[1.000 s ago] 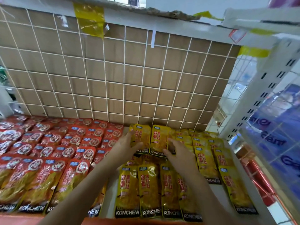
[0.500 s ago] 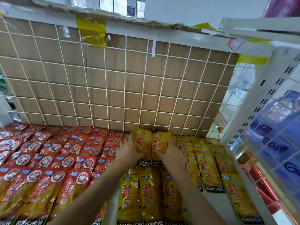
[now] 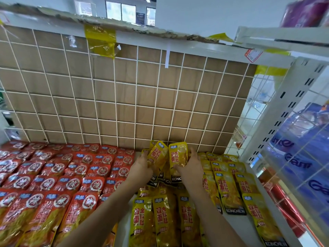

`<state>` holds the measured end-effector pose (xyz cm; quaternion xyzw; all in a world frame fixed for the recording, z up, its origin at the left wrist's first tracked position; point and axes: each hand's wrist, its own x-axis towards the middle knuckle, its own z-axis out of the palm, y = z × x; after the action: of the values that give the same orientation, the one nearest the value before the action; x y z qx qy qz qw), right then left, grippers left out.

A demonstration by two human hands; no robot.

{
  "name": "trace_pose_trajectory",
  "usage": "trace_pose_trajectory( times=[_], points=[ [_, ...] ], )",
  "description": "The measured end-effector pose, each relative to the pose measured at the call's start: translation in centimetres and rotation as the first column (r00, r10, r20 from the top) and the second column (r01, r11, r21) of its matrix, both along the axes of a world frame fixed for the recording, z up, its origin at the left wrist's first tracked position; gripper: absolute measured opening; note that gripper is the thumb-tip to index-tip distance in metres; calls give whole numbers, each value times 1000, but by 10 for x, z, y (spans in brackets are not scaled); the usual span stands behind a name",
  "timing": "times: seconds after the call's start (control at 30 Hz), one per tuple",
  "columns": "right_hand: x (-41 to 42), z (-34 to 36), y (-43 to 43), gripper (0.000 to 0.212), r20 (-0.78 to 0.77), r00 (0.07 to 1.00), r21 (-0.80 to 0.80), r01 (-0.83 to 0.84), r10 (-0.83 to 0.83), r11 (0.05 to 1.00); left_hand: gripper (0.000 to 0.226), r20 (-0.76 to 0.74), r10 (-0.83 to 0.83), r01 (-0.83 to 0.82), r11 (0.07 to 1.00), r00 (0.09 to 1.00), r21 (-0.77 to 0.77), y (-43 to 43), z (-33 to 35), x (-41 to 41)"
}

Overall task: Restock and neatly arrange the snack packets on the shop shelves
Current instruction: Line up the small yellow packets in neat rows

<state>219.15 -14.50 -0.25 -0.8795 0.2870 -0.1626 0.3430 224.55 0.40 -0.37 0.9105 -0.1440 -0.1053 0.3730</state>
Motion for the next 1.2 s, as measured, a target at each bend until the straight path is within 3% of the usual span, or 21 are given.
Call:
trace_pose_trajectory(
  times=[0.17,0.27,0.33,0.4,0.43,0.5,0.57,0.67,0.8,0.97,1.03,1.2],
  points=[
    [-3,6,-6,19,140,990,196,-31,4,980,48,-42,27,-32,990,999,-135,2,2,1],
    [-12,11,-11,8,262,963,396,-52,-58,917,39,-36,60,-67,960,998,-272,5,7,-2],
    [-19,13,-14,10,317,934,634,-76,-168,770,29,-70,83,-103,916,994,-387,9,9,-5],
    [-27,17,-14,33,302,923,849,-146,-240,508,21,-89,74,-107,871,993,-479,11,13,-10],
    [-30,19,-12,44,294,922,900,-180,-251,396,19,-84,58,-93,858,995,-506,10,15,-13],
    [-34,25,-6,51,307,932,926,-244,-195,290,23,-80,15,-55,843,997,-536,6,15,-20],
    [-37,29,4,42,336,936,914,-295,-108,279,29,-71,-35,-9,845,997,-535,-1,15,-30],
    [-39,26,13,21,342,936,878,-287,-83,382,36,-3,-123,104,849,992,-517,-11,11,-43],
    [-47,21,12,43,344,931,855,-257,-123,451,36,-26,-171,134,852,985,-505,-15,7,-55],
    [-59,23,5,34,356,926,882,-288,-127,372,42,-44,-249,192,838,968,-511,-17,10,-60],
    [-60,24,3,43,338,938,899,-297,-75,323,40,-37,-277,221,831,960,-510,-17,12,-59],
    [-53,21,-4,54,269,960,903,-224,-74,367,29,-23,-257,219,863,966,-455,-12,10,-48]
  ],
)
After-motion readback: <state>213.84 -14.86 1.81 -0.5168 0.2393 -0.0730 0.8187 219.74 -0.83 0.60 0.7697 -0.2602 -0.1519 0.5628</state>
